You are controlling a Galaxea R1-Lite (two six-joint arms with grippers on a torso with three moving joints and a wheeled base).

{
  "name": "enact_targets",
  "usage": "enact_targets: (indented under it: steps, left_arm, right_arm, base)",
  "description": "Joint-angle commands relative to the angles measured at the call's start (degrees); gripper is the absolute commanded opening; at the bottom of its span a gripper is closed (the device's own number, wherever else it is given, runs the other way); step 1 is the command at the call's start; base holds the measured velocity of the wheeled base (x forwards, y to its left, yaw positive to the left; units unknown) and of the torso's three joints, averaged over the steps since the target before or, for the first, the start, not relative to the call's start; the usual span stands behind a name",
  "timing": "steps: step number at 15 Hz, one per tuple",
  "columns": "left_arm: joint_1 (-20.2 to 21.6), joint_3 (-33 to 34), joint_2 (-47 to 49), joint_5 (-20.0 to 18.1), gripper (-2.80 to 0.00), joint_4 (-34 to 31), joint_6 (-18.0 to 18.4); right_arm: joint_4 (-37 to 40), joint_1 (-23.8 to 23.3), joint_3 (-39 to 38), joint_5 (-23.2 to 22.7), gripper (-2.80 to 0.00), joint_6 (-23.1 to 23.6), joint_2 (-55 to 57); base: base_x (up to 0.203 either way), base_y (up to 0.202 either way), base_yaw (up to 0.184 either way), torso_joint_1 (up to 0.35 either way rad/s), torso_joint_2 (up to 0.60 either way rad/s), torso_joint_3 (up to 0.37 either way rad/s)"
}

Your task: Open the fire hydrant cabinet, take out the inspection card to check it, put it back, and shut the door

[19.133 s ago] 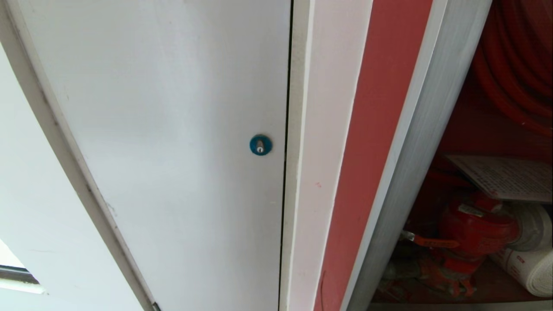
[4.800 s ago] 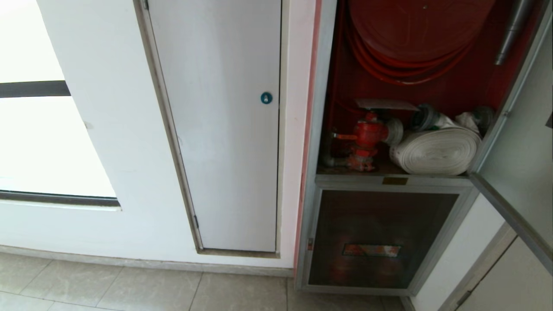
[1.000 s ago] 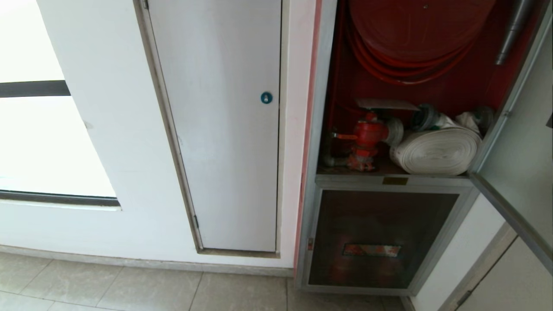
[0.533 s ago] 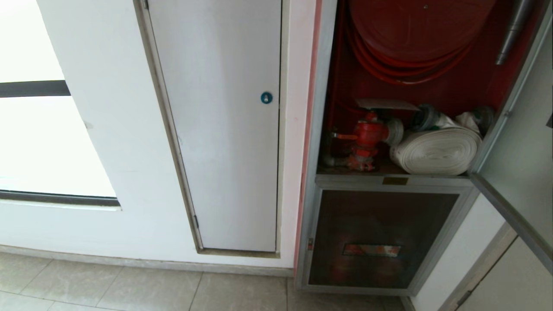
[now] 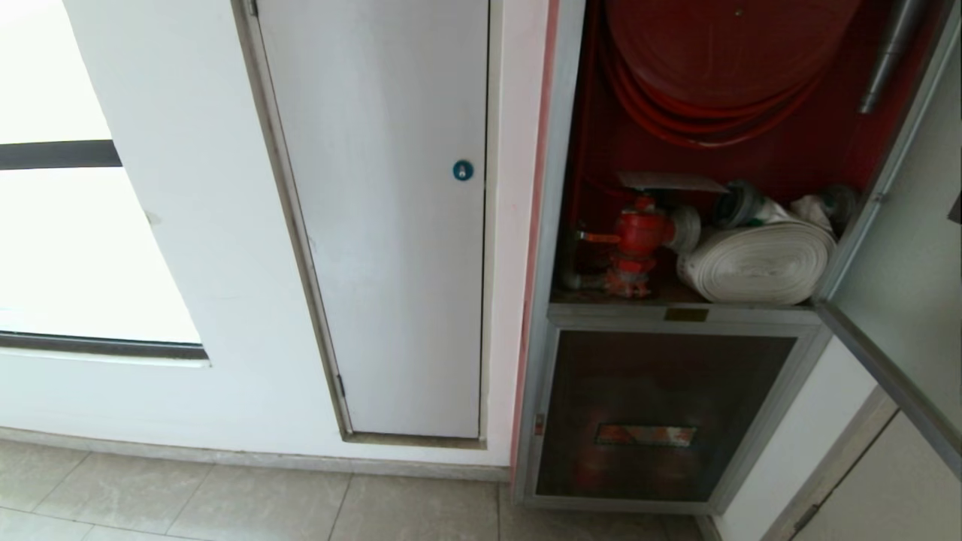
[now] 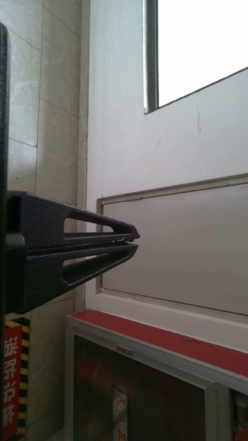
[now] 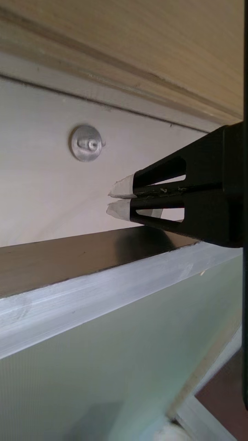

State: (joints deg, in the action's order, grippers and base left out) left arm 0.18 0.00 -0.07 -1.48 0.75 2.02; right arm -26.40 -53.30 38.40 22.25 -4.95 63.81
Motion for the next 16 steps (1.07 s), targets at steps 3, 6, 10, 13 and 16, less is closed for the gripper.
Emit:
enact_targets:
  steps: [3, 6, 10, 13, 16]
  left_arm:
    - [0.0, 0.7, 0.1, 0.0, -2.80, 0.0, 0.1]
    - [0.0, 0.7, 0.1, 0.0, -2.80, 0.0, 0.0]
    - [0.0, 0.7, 0.1, 0.0, -2.80, 0.0, 0.0]
    - [0.0, 0.7, 0.1, 0.0, -2.80, 0.0, 0.0]
    - [0.0, 0.7, 0.1, 0.0, -2.80, 0.0, 0.0]
  right_arm:
    - [-0.1, 0.5, -1.1, -2.2, -2.80, 0.0, -1.1]
    - [0.1, 1.4, -2.3, -5.1, -2.80, 0.1, -3.2]
    - [0.2, 7.4, -5.1, -9.5, -2.80, 0.1, -7.2]
    - [0.2, 13.1, -5.9, -10.1, -2.80, 0.0, -8.4]
    - [0.1, 17.1, -5.9, -10.6, -2.80, 0.0, -8.7]
  base:
    - [0.000, 0.000, 0.000, 0.000, 0.00, 0.000]
    - [0.000, 0.000, 0.000, 0.000, 0.00, 0.000]
    - [0.000, 0.000, 0.000, 0.000, 0.00, 0.000]
    - [0.000, 0.000, 0.000, 0.000, 0.00, 0.000]
    - [0.000, 0.000, 0.000, 0.000, 0.00, 0.000]
